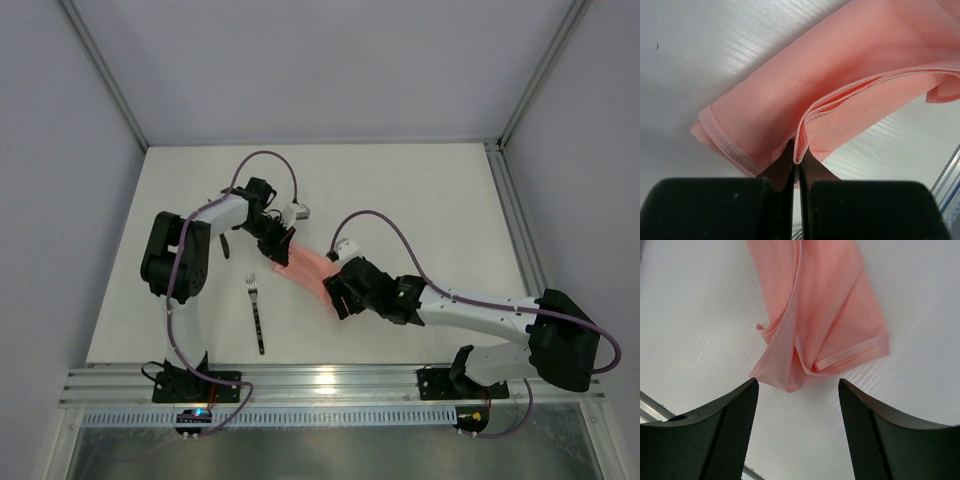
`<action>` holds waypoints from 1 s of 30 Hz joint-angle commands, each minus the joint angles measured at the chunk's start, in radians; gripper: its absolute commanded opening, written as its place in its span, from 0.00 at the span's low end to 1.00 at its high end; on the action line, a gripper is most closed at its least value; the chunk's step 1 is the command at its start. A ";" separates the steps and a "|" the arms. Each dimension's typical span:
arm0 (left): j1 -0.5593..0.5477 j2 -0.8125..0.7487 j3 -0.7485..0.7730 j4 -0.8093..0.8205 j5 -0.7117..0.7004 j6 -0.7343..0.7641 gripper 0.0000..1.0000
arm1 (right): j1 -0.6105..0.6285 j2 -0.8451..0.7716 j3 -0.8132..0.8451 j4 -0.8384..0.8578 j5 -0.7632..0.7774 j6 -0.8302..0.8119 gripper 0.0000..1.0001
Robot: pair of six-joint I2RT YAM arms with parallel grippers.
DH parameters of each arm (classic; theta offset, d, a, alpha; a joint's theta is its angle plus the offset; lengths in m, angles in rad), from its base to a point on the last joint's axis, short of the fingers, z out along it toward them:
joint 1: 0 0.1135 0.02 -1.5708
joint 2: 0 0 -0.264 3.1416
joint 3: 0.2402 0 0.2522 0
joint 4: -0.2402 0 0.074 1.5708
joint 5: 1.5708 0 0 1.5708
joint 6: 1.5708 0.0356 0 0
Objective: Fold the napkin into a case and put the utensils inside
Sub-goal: Fold the 2/3-rectangle-folded napkin at the center of the board.
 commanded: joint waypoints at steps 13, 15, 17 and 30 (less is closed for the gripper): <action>0.006 0.018 0.030 -0.009 -0.001 0.008 0.00 | 0.153 0.170 -0.018 0.177 0.166 0.042 0.73; 0.006 0.018 0.030 -0.012 -0.003 0.008 0.00 | 0.155 0.216 -0.009 0.143 0.215 0.077 0.73; 0.006 0.016 0.030 -0.011 -0.012 0.012 0.00 | 0.156 0.241 0.005 0.110 0.270 0.088 0.70; 0.006 0.019 0.031 -0.005 -0.055 0.011 0.00 | 0.009 0.132 -0.076 0.189 0.032 0.020 0.04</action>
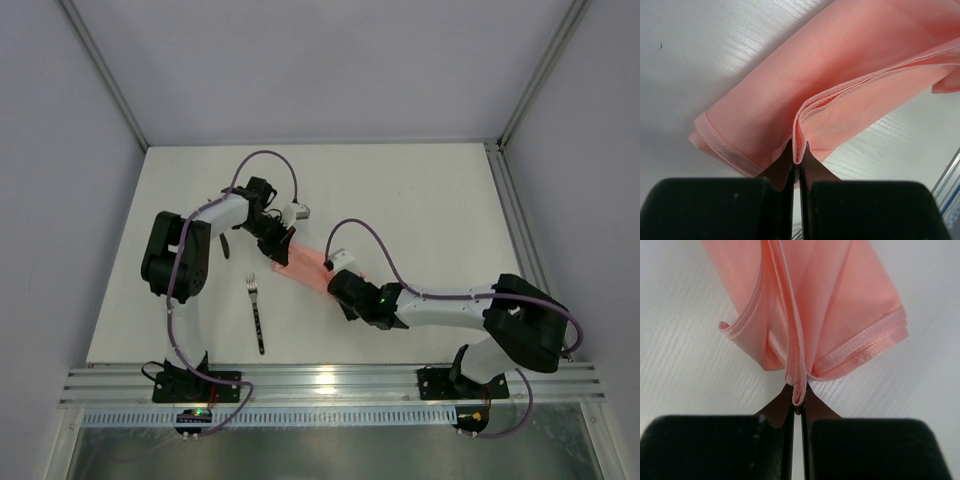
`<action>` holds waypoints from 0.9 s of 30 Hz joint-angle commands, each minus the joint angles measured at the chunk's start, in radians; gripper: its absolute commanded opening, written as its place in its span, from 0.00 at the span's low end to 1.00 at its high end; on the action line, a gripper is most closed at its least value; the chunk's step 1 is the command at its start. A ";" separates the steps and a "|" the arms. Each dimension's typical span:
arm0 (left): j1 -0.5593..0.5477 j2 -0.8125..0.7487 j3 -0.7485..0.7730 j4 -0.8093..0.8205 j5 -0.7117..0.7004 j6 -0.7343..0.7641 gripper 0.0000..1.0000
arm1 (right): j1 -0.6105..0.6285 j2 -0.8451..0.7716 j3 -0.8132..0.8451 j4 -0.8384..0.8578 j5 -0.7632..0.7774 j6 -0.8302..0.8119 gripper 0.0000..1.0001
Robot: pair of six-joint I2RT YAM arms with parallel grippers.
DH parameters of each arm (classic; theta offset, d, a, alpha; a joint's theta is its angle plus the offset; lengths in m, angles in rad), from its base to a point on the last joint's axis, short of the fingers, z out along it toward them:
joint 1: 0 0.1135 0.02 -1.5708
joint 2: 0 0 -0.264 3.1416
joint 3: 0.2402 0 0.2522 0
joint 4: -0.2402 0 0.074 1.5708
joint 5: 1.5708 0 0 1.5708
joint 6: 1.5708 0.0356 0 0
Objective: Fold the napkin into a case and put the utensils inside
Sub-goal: Fold the 2/3-rectangle-folded napkin at the center of the board.
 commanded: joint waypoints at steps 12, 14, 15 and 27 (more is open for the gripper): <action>0.006 0.028 0.017 0.004 -0.072 0.024 0.00 | -0.383 -0.124 -0.157 0.231 -0.673 -0.094 0.33; 0.006 0.026 0.012 0.004 -0.072 0.024 0.00 | -0.406 -0.146 -0.170 0.222 -0.651 -0.083 0.38; 0.006 0.025 0.014 0.005 -0.072 0.028 0.00 | -0.423 -0.167 -0.171 0.214 -0.639 -0.079 0.40; 0.006 0.025 0.018 -0.002 -0.055 0.028 0.00 | -0.544 -0.347 -0.167 0.067 -0.495 -0.040 0.43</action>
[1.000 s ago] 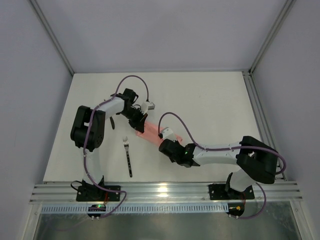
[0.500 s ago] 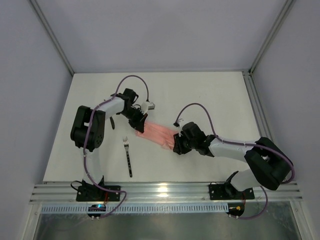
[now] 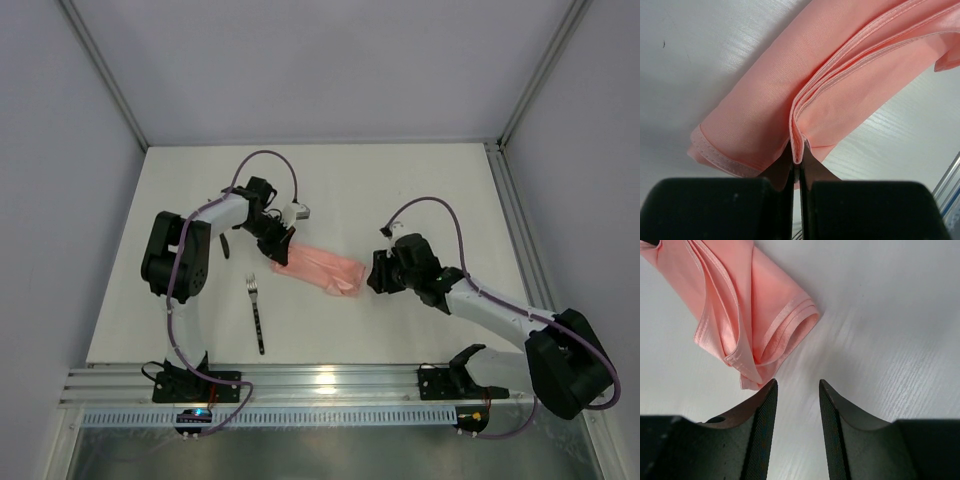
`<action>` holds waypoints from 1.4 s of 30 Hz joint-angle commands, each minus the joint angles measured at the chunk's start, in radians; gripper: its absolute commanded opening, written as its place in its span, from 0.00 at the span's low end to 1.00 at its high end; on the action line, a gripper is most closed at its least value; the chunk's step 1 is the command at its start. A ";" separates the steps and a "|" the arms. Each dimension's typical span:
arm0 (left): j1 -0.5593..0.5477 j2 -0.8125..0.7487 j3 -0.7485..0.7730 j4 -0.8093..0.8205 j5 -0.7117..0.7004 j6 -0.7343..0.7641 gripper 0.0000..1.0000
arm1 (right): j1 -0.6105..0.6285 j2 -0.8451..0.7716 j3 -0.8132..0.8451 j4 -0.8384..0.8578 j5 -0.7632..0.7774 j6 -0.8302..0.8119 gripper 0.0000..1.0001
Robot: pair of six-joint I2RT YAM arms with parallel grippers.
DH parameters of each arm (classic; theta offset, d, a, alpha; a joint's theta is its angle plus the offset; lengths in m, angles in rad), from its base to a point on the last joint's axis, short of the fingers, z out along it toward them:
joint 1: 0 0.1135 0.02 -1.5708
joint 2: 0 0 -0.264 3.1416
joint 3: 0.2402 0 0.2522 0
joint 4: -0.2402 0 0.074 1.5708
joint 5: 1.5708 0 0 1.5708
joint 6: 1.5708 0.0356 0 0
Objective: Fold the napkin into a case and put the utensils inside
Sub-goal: Fold the 2/3-rectangle-folded napkin at the center of the board.
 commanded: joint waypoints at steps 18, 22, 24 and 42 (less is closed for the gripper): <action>0.007 0.025 0.024 0.000 -0.015 0.005 0.00 | 0.586 0.144 0.311 -0.260 0.805 0.229 0.47; 0.007 0.025 0.024 0.000 -0.023 0.005 0.00 | 0.653 0.391 0.479 -0.291 0.859 0.189 0.51; 0.007 0.022 0.024 0.000 -0.025 0.005 0.00 | 0.673 0.462 0.571 -0.320 0.871 0.178 0.51; 0.007 0.017 0.027 -0.003 -0.018 0.005 0.00 | 0.676 0.753 0.743 -0.461 1.003 0.220 0.50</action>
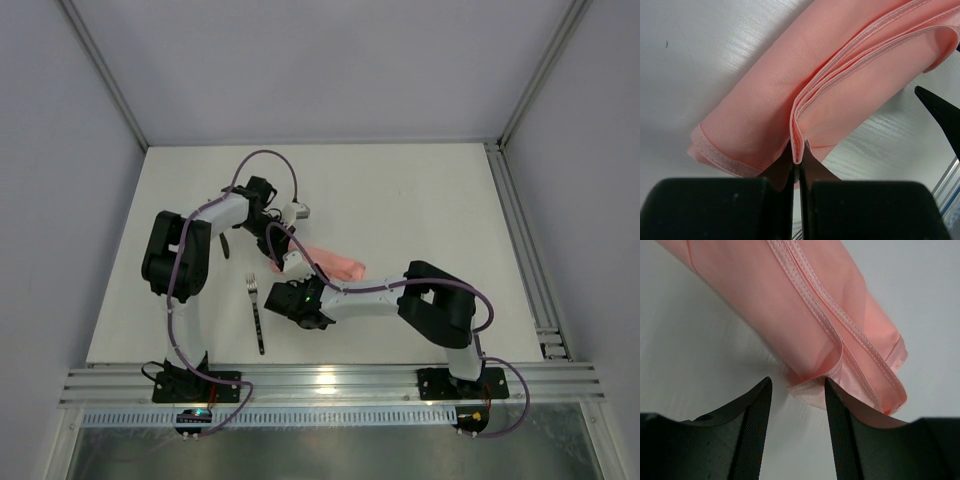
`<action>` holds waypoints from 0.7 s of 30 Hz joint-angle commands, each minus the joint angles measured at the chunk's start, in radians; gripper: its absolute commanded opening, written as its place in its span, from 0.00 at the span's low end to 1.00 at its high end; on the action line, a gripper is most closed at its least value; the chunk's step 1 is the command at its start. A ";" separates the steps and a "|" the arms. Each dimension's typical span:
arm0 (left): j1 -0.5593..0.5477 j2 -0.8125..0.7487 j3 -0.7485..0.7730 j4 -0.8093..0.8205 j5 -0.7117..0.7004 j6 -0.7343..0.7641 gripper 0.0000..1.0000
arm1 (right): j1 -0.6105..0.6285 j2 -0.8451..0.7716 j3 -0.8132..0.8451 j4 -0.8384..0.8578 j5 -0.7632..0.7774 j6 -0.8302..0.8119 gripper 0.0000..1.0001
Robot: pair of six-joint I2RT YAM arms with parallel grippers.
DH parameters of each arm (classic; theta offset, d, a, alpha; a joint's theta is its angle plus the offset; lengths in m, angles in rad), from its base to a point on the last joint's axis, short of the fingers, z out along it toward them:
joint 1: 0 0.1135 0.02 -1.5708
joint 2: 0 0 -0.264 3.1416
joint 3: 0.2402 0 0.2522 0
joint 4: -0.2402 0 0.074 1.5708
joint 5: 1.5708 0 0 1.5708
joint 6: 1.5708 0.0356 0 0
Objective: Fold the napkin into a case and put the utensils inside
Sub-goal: Fold the 2/3-rectangle-folded napkin at the center of the board.
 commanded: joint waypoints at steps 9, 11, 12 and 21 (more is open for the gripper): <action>0.006 0.010 0.013 0.005 -0.028 0.013 0.00 | -0.038 0.017 0.017 -0.088 0.143 0.052 0.28; 0.006 0.010 0.014 0.003 -0.032 0.016 0.00 | -0.046 0.002 -0.013 -0.068 0.133 0.049 0.22; 0.006 0.010 0.014 0.003 -0.032 0.016 0.00 | -0.048 -0.007 -0.023 -0.062 0.127 0.050 0.22; 0.005 0.007 0.013 0.002 -0.046 0.021 0.00 | -0.068 -0.194 -0.168 0.018 0.098 0.003 0.04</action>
